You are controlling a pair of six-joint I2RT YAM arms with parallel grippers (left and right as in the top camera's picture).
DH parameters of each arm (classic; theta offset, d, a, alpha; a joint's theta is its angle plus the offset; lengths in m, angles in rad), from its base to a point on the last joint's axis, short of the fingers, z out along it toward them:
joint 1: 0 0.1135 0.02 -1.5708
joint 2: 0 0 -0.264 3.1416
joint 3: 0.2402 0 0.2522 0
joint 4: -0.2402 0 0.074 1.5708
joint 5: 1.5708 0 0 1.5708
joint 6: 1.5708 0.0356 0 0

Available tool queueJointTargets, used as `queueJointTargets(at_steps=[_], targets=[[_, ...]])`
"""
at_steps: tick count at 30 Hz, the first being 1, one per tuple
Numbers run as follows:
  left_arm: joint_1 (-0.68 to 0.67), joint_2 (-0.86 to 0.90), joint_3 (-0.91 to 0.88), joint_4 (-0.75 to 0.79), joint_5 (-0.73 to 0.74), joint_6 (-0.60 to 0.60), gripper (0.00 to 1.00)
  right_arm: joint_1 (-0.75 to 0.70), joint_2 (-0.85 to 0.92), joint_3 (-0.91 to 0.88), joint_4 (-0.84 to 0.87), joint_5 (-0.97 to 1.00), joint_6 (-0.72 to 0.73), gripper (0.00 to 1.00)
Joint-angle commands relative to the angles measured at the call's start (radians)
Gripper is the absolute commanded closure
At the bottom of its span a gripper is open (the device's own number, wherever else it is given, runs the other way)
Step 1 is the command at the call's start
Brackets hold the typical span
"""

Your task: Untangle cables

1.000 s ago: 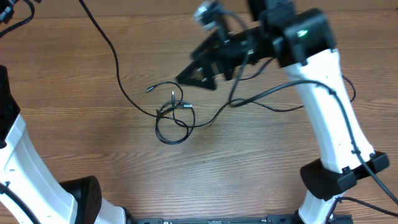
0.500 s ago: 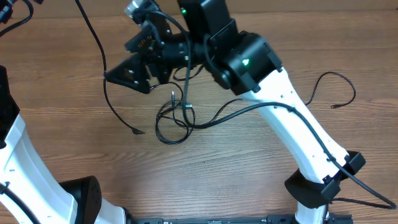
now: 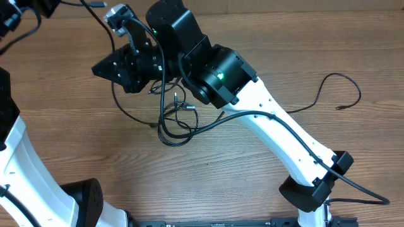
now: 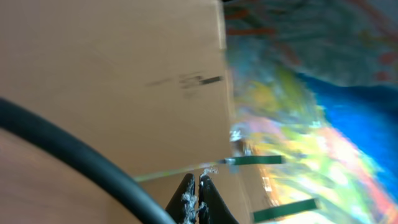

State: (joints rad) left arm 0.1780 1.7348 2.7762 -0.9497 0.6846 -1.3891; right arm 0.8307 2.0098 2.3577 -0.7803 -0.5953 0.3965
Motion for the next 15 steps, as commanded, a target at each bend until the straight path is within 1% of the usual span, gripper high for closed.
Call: queueJointTargets(at_steps=[1,3,5,7,9,11,13,14,15], targets=[[0.022,-0.005,0.008,-0.105,-0.089,0.208,0.96,-0.032,-0.006,0.0,-0.066,0.033,0.142,0.96],[0.035,-0.005,0.008,-0.231,-0.194,0.316,0.96,-0.055,-0.019,0.0,-0.138,0.033,0.159,0.96],[0.039,0.0,0.008,-0.381,-0.368,0.443,0.96,-0.08,-0.036,0.0,-0.212,0.033,0.182,0.96],[0.038,0.007,0.008,-0.501,-0.523,0.52,0.96,-0.103,-0.052,0.0,-0.264,0.023,0.202,0.96],[0.037,0.019,0.007,-0.588,-0.623,0.549,0.96,-0.123,-0.069,0.0,-0.285,-0.023,0.206,0.96],[0.037,0.037,0.007,-0.659,-0.668,0.57,0.96,-0.136,-0.082,0.0,-0.283,-0.081,0.206,0.96],[0.037,0.056,0.007,-0.706,-0.665,0.592,0.94,-0.14,-0.094,0.0,-0.282,-0.111,0.206,0.96],[0.037,0.065,0.007,-0.733,-0.663,0.593,0.92,-0.14,-0.1,0.0,-0.281,-0.114,0.206,0.96],[0.037,0.075,0.006,-0.74,-0.645,0.623,0.91,-0.14,-0.104,0.0,-0.282,-0.114,0.205,0.96]])
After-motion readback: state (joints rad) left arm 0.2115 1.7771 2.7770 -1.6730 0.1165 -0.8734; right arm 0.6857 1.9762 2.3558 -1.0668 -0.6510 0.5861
